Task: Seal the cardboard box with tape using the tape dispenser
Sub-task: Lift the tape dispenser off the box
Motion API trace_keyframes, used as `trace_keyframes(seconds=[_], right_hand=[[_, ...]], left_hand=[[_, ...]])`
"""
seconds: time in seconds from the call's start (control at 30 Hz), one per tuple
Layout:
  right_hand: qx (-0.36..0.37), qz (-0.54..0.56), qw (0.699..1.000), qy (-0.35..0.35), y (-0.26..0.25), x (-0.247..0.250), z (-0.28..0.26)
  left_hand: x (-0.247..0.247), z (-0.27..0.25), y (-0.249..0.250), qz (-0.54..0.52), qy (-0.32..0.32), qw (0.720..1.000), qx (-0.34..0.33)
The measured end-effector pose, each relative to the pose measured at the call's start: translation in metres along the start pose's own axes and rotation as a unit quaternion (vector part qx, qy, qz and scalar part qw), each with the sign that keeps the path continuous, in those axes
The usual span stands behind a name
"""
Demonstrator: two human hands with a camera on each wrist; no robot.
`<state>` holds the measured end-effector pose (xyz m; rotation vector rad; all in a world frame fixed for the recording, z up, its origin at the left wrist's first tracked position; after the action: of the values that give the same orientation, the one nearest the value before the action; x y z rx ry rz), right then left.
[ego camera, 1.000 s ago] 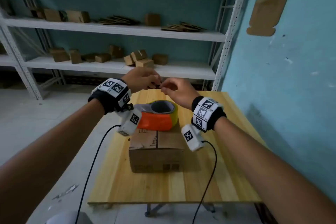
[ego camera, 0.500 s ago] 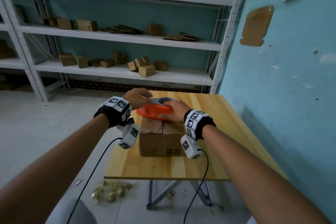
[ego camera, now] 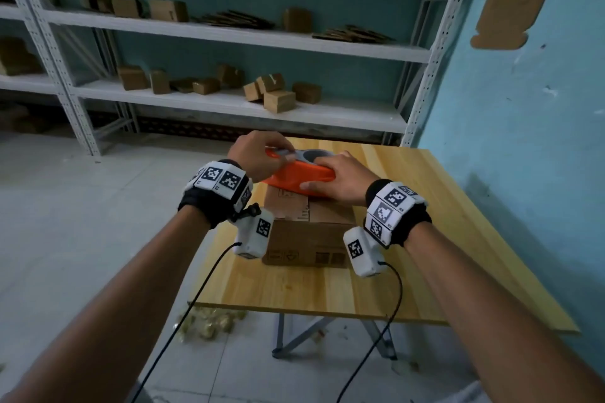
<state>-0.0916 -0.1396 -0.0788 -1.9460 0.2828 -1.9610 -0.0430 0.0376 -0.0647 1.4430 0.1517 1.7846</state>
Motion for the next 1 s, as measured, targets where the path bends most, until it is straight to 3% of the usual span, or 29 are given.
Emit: trace_keyframes(seconds=[0.23, 0.57, 0.77, 1.0], right_hand=[[0.026, 0.005, 0.999, 0.038, 0.01, -0.01, 0.006], [0.038, 0.014, 0.997, 0.059, 0.012, -0.011, 0.006], [0.072, 0.058, 0.993, 0.073, 0.017, 0.0, 0.002], [0.1, 0.113, 0.985, 0.081, 0.018, 0.005, -0.004]], left_hand=[[-0.005, 0.007, -0.019, -0.022, 0.014, 0.999, -0.035], [0.003, 0.001, -0.029, -0.146, -0.05, 0.987, -0.037], [0.014, -0.002, -0.05, -0.308, 0.01, 0.949, 0.063], [-0.007, -0.012, -0.049, -0.344, -0.061, 0.925, 0.152]])
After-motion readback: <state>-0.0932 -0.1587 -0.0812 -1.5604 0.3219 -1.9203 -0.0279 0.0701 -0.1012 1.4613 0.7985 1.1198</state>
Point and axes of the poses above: each hand's wrist, its own z-axis towards the middle knuckle, its own x-axis out of the back of the hand, y = z × x, the point moved 2 cm from there along z, towards the middle knuckle, and after that the axes turned 2 degrees about -z, right-handed, at the moved point
